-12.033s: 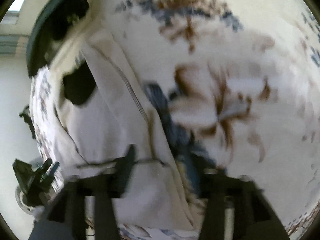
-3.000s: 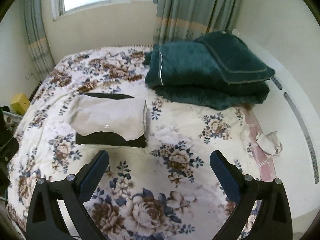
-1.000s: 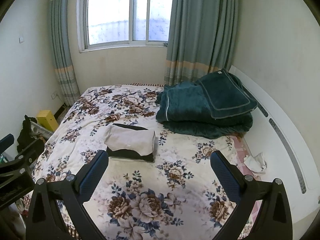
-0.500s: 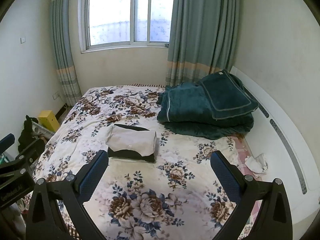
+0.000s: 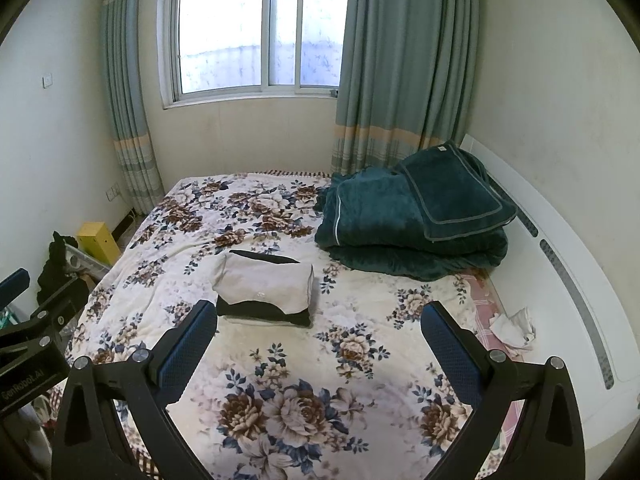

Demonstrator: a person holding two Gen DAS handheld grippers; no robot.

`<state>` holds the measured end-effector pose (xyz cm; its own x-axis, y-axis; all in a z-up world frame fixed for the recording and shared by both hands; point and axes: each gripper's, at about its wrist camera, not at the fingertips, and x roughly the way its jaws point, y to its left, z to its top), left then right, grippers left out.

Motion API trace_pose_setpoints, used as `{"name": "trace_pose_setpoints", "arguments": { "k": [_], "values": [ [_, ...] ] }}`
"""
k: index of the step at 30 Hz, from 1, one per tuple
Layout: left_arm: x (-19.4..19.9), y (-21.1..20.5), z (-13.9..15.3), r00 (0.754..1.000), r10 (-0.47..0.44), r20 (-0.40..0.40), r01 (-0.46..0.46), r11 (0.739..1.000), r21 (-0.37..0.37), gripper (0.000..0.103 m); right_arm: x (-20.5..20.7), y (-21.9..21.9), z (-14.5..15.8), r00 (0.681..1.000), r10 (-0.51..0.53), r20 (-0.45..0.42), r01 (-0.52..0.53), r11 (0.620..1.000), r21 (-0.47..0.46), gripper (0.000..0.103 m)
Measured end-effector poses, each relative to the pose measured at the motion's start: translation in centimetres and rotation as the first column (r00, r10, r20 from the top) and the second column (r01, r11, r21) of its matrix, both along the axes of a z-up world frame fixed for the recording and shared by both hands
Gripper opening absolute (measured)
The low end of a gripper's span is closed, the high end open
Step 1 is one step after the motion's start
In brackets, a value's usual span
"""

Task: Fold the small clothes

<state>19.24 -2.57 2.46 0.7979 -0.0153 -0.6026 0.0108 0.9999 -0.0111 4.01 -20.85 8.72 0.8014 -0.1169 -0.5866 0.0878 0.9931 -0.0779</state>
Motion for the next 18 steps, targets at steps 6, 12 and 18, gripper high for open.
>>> {"name": "trace_pose_setpoints", "arguments": {
  "k": [6, 12, 18],
  "values": [
    [-0.1, 0.1, 0.1, 1.000, 0.002, 0.001, -0.002, 1.000, 0.000, 0.103, -0.1, -0.1, 0.0, 1.000, -0.003, 0.001, 0.003, 1.000, 0.003, 0.103],
    [-0.1, 0.1, 0.2, 1.000, 0.002, 0.002, -0.002, 1.000, -0.003, 0.103, 0.5, 0.5, 1.0, 1.000, 0.006, 0.009, -0.006, 1.000, -0.004, 0.103],
    [-0.1, 0.2, 0.8, 1.000, 0.019, 0.014, -0.019, 1.000, 0.010, 0.103, 0.5, 0.7, 1.5, 1.000, 0.005, 0.009, -0.005, 1.000, -0.002, 0.103]
  ]
}}
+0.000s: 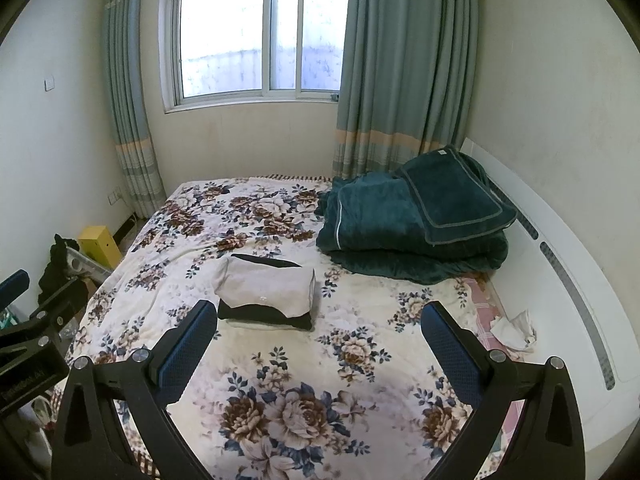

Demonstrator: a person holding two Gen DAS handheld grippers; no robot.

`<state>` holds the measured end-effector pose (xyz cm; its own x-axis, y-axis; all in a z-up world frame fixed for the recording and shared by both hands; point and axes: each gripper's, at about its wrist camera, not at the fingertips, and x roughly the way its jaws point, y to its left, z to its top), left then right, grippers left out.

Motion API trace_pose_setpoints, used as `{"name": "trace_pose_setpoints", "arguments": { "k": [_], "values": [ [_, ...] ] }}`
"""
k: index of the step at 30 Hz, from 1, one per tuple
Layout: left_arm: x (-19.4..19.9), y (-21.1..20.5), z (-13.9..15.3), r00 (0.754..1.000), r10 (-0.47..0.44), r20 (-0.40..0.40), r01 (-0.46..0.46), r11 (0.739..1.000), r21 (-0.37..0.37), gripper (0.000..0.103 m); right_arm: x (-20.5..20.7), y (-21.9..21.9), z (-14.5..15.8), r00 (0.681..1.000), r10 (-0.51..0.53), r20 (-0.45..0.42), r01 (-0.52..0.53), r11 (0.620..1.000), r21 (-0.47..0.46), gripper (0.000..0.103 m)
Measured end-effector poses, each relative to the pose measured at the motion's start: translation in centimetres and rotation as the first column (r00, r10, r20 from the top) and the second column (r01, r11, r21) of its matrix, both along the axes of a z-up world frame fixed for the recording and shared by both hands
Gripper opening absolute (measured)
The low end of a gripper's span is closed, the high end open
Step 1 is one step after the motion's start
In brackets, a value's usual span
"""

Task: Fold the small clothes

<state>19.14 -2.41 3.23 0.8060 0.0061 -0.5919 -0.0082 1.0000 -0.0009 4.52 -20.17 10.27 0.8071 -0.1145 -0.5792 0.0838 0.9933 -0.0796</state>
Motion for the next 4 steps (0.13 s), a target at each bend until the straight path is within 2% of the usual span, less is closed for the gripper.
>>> {"name": "trace_pose_setpoints", "arguments": {
  "k": [4],
  "values": [
    [0.02, -0.04, 0.64, 1.000, 0.003, 0.006, -0.003, 1.000, -0.002, 0.103, -0.04, 0.11, -0.03, 1.000, -0.002, 0.002, 0.002, 1.000, 0.000, 0.103]
  ]
}}
